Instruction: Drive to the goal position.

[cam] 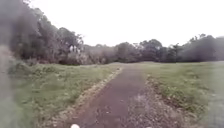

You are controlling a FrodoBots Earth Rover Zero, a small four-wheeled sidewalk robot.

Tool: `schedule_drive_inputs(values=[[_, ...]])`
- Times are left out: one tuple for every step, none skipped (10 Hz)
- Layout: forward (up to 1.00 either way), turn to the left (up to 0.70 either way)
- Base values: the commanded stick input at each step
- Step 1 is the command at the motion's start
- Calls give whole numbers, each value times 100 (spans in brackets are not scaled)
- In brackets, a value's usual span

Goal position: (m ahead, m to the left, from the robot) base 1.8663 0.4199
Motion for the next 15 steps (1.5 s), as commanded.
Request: schedule_drive_inputs(values=[[100,-40],[100,-40],[100,-35],[100,-11],[100,-3],[100,0],[100,0],[100,0],[100,-1],[100,-8],[100,-23],[100,-38],[100,-17],[100,-6],[100,-27]])
